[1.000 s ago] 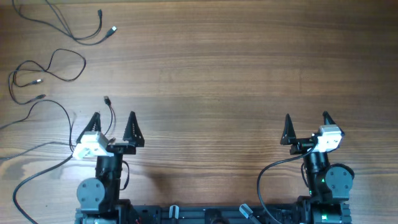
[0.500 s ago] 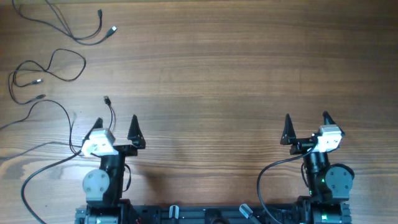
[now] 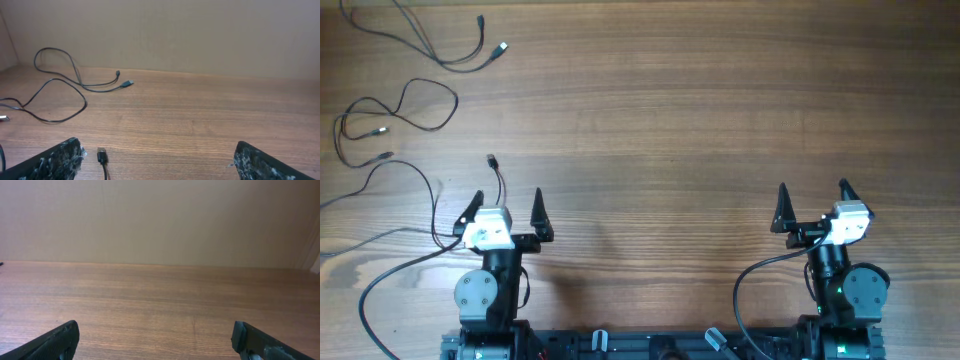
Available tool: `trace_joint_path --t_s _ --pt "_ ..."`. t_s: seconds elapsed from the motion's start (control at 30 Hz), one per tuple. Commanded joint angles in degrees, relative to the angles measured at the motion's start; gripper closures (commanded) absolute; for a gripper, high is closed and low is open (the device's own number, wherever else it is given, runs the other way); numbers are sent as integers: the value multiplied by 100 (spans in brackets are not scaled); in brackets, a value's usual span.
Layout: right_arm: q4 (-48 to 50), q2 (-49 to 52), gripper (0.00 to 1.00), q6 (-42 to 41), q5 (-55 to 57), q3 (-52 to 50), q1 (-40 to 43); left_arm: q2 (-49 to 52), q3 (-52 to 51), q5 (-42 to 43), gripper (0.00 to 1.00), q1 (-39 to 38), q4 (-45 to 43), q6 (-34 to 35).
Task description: Untangle cables
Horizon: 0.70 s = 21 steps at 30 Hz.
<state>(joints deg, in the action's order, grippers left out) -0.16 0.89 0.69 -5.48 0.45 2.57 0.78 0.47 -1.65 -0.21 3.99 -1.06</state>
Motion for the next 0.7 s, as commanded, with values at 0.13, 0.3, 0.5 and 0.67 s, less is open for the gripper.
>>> trace_joint_path --t_s 0.13,0.3,0.5,0.67 --pt "17 -68 0 -74 57 -9 -2 -59 -13 46 0 26 48 -175" --pt "17 -68 0 -74 59 -9 -2 -59 -13 48 0 26 48 -190" --pt "17 -68 0 -72 57 -9 -2 -59 -13 7 0 26 46 -470" --pt "17 -68 0 -72 57 -9 -2 -59 -15 -122 0 26 39 -214"
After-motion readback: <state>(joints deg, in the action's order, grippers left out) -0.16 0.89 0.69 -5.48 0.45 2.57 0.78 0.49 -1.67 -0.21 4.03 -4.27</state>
